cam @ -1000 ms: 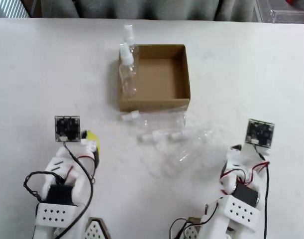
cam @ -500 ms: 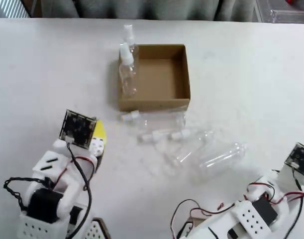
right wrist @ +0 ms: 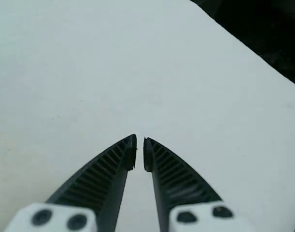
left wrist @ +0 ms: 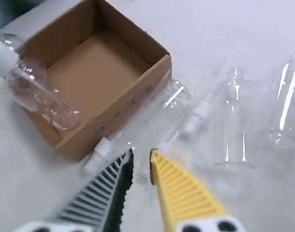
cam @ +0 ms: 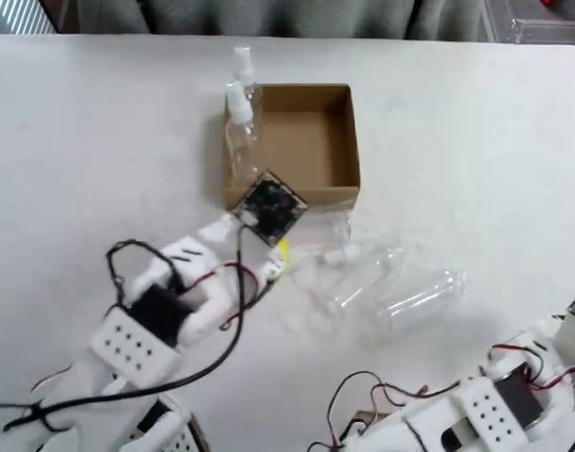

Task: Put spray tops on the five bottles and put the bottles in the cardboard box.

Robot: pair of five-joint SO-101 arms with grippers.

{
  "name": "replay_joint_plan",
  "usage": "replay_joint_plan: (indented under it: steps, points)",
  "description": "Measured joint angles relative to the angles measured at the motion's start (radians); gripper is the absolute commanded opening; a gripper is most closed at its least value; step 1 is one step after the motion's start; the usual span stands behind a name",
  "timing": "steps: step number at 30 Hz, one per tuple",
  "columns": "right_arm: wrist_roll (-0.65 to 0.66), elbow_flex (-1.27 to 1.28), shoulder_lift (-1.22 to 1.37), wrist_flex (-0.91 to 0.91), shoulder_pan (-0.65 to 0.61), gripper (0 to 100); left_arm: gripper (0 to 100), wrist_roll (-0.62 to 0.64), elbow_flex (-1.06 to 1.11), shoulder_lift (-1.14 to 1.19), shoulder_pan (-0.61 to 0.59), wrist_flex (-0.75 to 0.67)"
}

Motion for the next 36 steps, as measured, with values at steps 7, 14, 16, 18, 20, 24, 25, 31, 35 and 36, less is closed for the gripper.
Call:
replay_joint_plan:
  steps: [7, 14, 16, 18, 20, 24, 25, 31, 35, 36]
  points:
    - [0.000, -0.359, 0.534, -0.120, 0.046, 1.7, 9, 0.000, 0.000, 0.235, 0.069, -0.203]
    - [0.000, -0.937, 1.226, -0.040, 0.087, 1.7, 11, 0.000, 0.000, 0.367, 0.115, -0.359]
    - [0.000, -1.112, 1.382, 0.046, 0.091, 1.7, 11, 0.000, 0.000, 0.384, 0.150, -0.388]
    - [0.000, -1.267, 1.514, 0.133, 0.091, 1.7, 11, 0.000, -0.021, 0.399, 0.189, -0.397]
    - [0.000, -1.405, 1.614, 0.216, 0.091, 1.7, 11, 0.000, -0.058, 0.423, 0.224, -0.397]
    - [0.000, -1.593, 1.726, 0.339, 0.091, 1.7, 11, 0.000, -0.164, 0.512, 0.241, -0.397]
    - [0.000, -1.617, 1.737, 0.358, 0.091, 1.6, 11, 0.000, -0.190, 0.543, 0.238, -0.397]
    - [0.000, -1.665, 1.743, 0.374, 0.091, 1.6, 26, 0.000, -0.316, 0.738, 0.245, -0.397]
    - [0.000, -1.665, 1.743, 0.376, 0.091, 1.6, 27, 0.000, -0.365, 0.845, 0.245, -0.397]
    - [0.000, -1.666, 1.743, 0.376, 0.091, 1.6, 27, -0.009, -0.374, 0.868, 0.245, -0.397]
